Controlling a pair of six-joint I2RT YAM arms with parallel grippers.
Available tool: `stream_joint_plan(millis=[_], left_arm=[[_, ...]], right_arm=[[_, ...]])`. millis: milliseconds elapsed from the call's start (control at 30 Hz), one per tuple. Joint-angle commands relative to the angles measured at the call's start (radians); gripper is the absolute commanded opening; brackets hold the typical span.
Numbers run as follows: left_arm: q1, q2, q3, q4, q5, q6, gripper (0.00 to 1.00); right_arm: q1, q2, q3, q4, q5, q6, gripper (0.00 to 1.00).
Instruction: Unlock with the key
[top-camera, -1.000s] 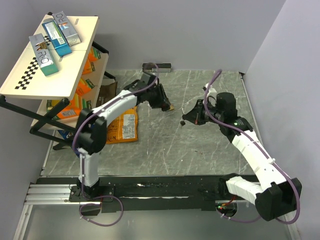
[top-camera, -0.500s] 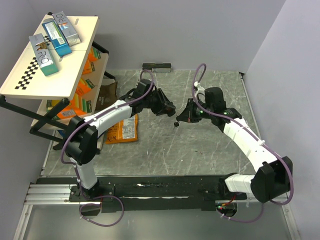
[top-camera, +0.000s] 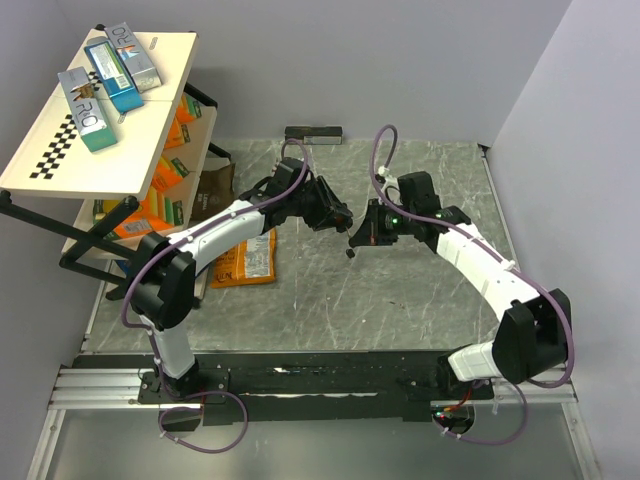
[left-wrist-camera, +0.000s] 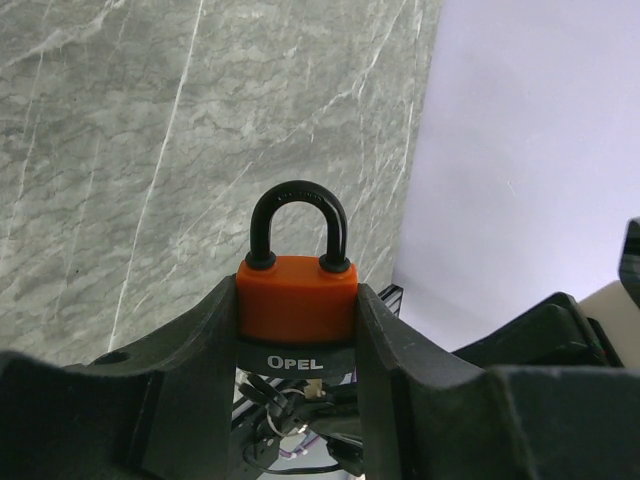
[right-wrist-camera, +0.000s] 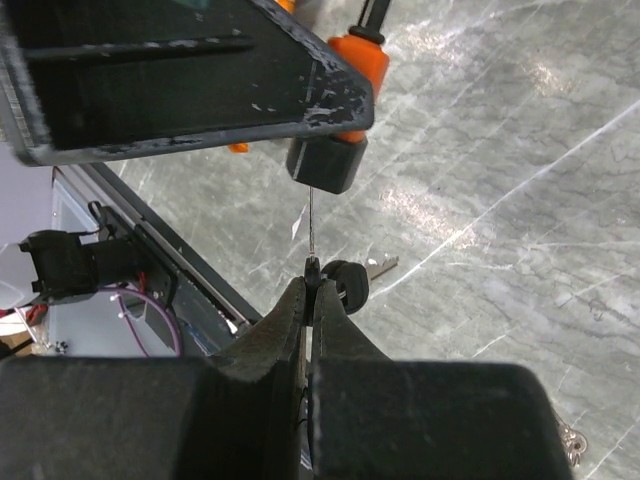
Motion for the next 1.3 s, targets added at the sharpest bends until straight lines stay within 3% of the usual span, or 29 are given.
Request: stream_joint_plan(millis=[0, 1267], left_arm=[[-0.005, -0.031, 0.054, 0.058, 0.031, -0.015, 0.01], [-0.010, -0.004, 0.079, 0.047, 0.055, -0.012, 0.01]], right_arm=[[0.003, 0.014, 0.050, -0.009, 0.000, -0.013, 0.00], [-0.040, 0.017, 0.054, 0.089, 0.015, 0.019, 0.00]])
